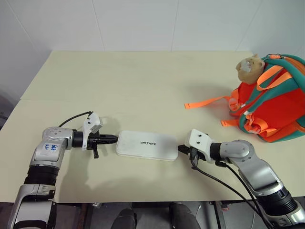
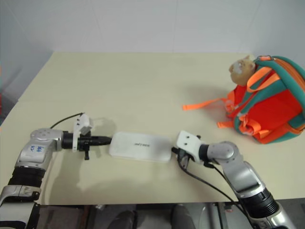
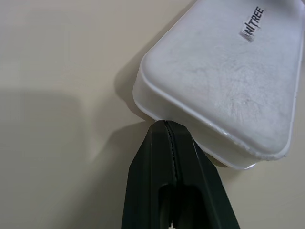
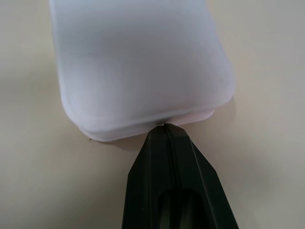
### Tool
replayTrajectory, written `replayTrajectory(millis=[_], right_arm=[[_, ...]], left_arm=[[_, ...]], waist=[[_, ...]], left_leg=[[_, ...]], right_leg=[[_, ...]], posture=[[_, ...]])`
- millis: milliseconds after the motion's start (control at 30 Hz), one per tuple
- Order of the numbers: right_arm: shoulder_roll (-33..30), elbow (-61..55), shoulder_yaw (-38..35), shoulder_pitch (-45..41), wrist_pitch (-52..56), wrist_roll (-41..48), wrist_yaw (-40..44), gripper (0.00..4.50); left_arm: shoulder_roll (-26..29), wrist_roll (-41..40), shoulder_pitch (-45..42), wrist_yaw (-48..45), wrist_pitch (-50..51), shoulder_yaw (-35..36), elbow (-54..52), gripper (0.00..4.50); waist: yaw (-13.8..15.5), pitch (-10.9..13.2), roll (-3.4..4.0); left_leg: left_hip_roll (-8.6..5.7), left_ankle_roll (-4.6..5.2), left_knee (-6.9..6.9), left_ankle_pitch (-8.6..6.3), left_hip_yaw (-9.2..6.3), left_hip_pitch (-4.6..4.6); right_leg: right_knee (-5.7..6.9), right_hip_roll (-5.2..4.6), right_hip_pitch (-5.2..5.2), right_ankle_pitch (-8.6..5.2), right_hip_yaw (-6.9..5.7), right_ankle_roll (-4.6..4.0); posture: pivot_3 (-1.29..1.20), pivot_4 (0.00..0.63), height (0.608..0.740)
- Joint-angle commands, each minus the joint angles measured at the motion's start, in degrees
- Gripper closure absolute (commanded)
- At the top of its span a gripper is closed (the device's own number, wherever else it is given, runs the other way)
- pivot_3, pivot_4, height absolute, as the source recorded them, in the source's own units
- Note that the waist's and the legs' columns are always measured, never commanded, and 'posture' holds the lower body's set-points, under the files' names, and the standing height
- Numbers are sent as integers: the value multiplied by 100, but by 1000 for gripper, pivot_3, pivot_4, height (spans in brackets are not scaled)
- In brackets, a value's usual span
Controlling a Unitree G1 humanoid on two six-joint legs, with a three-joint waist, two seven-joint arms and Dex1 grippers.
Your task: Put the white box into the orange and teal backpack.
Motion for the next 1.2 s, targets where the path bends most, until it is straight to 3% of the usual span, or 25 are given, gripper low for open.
replayTrajectory(millis=[33, 433, 533, 867, 967, 1200], right_arm=[[-160, -285, -218, -18, -98, 124, 19, 4380], [-643, 38, -491, -60, -299, 13, -28, 4380], [-915, -141, -597, 28, -175, 123, 120, 3485], [-1092, -474, -722, 55, -32, 287, 104, 137], [-1037, -521, -679, 110, -20, 249, -11, 0], [-876, -597, -602, 212, -40, 165, -339, 0]], left_arm=[[205, -207, 1, 42, 30, 222, -111, 4500], [497, -366, 317, 302, 105, 414, -335, 4500], [715, -226, 245, 682, 491, 450, -205, 3941], [640, -1008, -51, 1014, 1542, 959, -380, 888], [572, -1243, -35, 1052, 1766, 1068, -449, 7], [473, -1798, 141, 1036, 2209, 1260, -629, 7]], waist=[[-3, 0, 0], [7, 1, 2], [7, 2, 2], [2, 2, 3], [4, 2, 3], [5, 2, 3]], left_leg=[[0, 0, -1, 0, 0, 0], [0, 1, -2, -1, 1, -1], [1, 1, -2, -1, 0, -1], [1, 3, -2, -2, 2, -2], [0, 3, -2, -2, 2, -2], [0, 2, -2, -2, 2, -2]], right_leg=[[-1, 0, 0, 0, 0, 0], [-5, -2, -1, 0, 0, 0], [-5, -1, -1, 0, -1, 0], [-6, -2, 0, 0, -1, 0], [-5, -2, -1, 0, 0, 0], [-6, -3, -1, 0, 0, 0]], posture=[[0, 150, 740], [0, 150, 740], [0, 150, 740], [0, 150, 740], [0, 150, 740], [0, 150, 740]])
